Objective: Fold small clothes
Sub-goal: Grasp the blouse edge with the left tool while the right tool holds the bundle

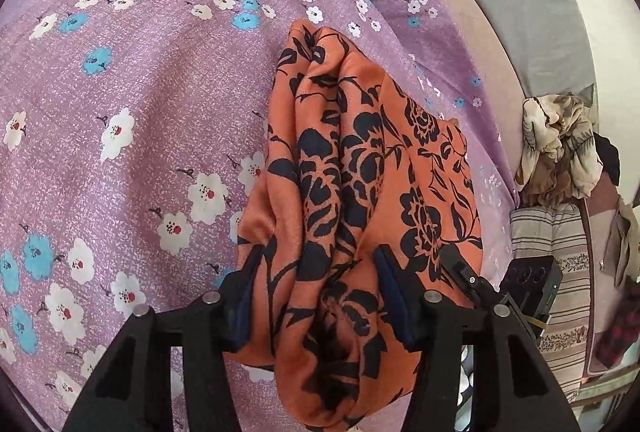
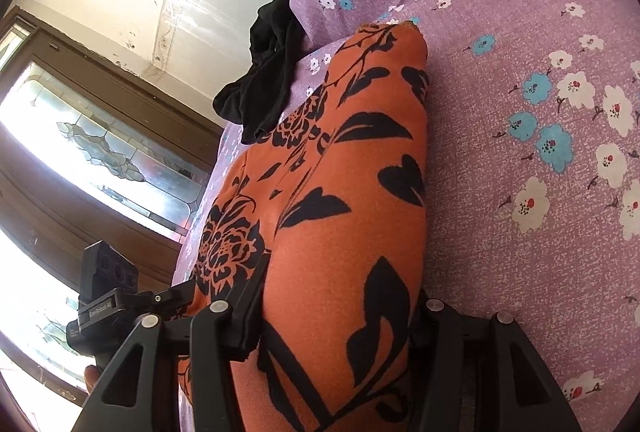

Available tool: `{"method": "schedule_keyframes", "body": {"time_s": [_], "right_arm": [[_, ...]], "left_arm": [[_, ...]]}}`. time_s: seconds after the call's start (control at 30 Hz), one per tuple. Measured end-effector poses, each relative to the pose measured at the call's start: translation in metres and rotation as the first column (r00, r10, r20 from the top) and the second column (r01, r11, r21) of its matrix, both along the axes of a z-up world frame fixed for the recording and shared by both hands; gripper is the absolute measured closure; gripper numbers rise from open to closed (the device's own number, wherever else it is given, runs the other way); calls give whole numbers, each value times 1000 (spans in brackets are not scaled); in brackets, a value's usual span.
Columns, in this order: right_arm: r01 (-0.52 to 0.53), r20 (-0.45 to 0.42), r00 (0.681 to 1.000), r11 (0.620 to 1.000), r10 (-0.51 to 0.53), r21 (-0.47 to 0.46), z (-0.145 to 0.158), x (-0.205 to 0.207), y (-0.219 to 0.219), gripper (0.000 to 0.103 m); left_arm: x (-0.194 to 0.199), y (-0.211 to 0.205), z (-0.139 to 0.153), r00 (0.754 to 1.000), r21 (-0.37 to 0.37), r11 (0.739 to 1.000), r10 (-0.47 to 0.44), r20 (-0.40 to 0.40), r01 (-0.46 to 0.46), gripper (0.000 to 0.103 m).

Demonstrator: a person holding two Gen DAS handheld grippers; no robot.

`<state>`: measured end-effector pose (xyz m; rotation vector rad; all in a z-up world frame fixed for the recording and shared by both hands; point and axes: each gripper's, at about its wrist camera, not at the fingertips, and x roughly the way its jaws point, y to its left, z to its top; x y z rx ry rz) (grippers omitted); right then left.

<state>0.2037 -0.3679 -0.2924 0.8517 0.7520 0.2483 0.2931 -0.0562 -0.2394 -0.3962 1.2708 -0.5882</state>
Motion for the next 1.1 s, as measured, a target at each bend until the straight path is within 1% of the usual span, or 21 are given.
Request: {"method": "schedule_keyframes", "body": {"time_s": [0.07,0.13,0.23,0.37,0.47,0.67,0.77,0.93,1.1], "right_arm": [[3,-20,1000,1000,-3,-3,5,1,2,47],[7,-16,1000,999,-8,-50,13,1,6,50],[12,8,1000,993,-11,-121,26,-3,13,53],[32,32,999,986,-27,-167,39,-11,12,55],[41,28,999,982,-36,-186,43,-22,5,55],[84,18,996,975,-82,-208,49,-62,-16,55],[100,4,995,971,-102,-218,49,-88,-26,55],[125,-7,992,967,-130,-224,49,-129,-39,55],[146,-3,989,967,-150,-208,55,-172,-51,55]], "left_arm": [[-1,-3,4,1000,7,1000,-3,26,3,58],[-2,-5,7,998,18,1000,-13,55,12,61],[-4,-6,12,997,23,1000,-21,79,19,63],[-8,-11,19,994,12,999,-49,101,48,63],[-18,-26,21,989,42,995,-92,116,87,63],[-57,-65,26,967,118,978,-190,172,171,63],[-84,-77,25,957,153,968,-226,183,200,63],[-128,-92,26,942,182,955,-270,200,235,63],[-170,-102,27,935,179,946,-303,187,271,63]]}}
